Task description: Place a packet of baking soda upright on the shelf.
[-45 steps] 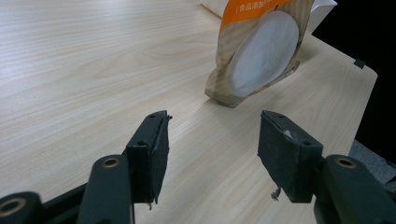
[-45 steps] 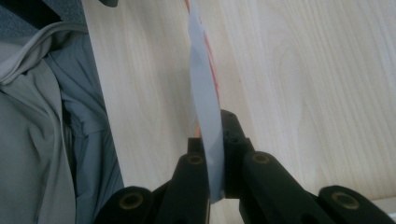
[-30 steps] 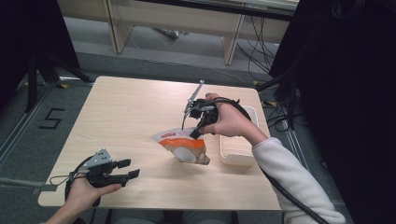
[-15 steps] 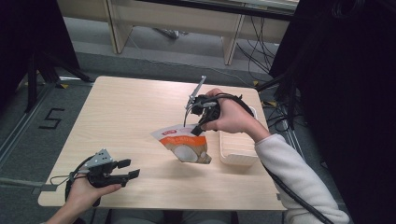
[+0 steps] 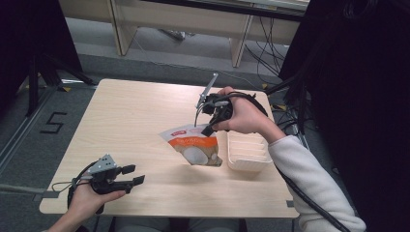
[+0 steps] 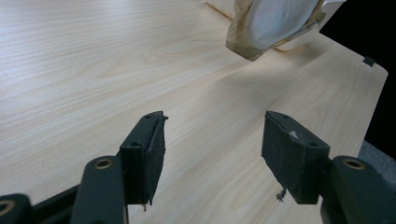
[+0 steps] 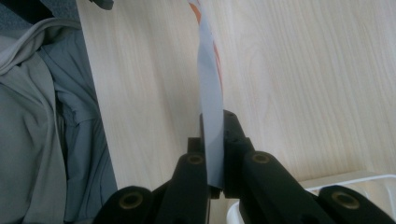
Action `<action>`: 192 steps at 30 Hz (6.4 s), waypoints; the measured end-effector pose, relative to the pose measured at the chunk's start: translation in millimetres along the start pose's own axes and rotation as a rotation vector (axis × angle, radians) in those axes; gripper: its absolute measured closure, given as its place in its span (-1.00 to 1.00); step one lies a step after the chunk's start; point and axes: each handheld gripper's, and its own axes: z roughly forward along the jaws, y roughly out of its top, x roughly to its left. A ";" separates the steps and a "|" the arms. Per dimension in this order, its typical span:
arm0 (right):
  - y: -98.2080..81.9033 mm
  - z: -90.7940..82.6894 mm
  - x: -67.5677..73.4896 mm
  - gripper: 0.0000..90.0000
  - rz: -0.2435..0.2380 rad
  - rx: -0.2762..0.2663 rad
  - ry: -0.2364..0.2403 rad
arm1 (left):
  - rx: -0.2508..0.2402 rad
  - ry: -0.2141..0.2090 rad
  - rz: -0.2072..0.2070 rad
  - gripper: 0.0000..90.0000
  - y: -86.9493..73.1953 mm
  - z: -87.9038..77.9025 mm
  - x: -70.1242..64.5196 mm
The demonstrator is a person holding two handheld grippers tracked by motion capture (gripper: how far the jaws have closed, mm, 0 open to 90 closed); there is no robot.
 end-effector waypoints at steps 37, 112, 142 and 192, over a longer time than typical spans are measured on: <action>-27.5 -37.7 -16.5 1.00 0.084 -0.024 -0.036 | 0.000 0.005 -0.007 -0.14 0.0 0.2 0.3; -75.2 -69.5 -30.0 1.00 0.117 0.024 -0.078 | -0.009 0.002 -0.023 -0.13 0.1 0.4 1.1; -88.8 -80.0 -31.5 1.00 0.087 0.056 -0.079 | -0.011 0.001 -0.027 -0.14 0.1 0.9 0.7; -103.3 -67.1 -32.6 1.00 0.068 0.120 -0.051 | -0.013 0.002 -0.032 -0.14 0.0 0.9 1.0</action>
